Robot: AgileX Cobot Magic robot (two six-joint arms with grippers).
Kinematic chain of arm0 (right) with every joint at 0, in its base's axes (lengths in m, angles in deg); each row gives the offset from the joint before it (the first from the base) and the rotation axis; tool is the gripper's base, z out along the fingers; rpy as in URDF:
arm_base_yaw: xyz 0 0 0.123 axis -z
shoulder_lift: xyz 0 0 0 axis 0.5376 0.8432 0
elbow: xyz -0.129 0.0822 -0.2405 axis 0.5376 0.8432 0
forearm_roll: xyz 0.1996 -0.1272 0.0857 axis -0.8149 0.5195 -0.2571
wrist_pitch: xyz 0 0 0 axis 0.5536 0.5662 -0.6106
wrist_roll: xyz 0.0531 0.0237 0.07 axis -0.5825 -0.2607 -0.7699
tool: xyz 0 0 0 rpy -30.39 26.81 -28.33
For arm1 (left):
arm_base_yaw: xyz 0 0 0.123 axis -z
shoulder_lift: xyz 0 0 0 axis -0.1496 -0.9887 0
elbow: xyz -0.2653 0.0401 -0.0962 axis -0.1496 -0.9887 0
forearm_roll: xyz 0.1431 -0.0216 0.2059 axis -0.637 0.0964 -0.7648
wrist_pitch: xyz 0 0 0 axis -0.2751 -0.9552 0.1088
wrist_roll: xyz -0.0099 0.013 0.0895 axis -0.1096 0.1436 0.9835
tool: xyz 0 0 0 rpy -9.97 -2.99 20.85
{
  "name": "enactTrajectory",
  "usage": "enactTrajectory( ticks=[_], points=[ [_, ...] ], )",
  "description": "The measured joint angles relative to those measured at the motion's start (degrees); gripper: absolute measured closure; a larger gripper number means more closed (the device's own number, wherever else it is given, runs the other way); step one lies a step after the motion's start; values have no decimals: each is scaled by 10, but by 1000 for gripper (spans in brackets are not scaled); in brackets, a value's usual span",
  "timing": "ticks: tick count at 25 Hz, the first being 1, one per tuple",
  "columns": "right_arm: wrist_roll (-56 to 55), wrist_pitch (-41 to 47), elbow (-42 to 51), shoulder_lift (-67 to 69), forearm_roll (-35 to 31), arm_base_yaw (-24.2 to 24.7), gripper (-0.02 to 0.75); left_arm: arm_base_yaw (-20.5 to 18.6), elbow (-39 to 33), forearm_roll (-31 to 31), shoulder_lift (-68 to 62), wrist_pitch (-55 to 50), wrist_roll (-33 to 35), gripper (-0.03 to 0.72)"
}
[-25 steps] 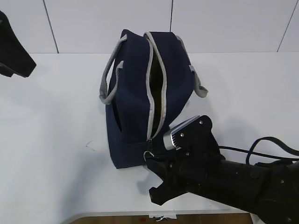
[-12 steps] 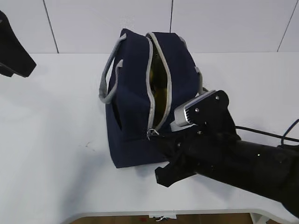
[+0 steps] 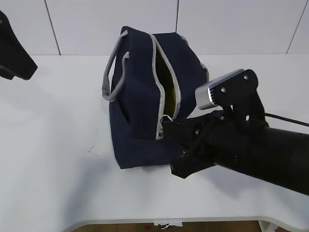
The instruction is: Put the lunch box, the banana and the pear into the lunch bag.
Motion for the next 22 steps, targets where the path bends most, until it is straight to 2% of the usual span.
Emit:
enactTrajectory(
  ticks=[9, 22],
  points=[
    [0, 50, -70, -12, 0, 0, 737, 0, 0, 0, 0, 0, 0, 363],
    [0, 153, -233, -3, 0, 0, 737, 0, -9, 0, 0, 0, 0, 373]
  ],
)
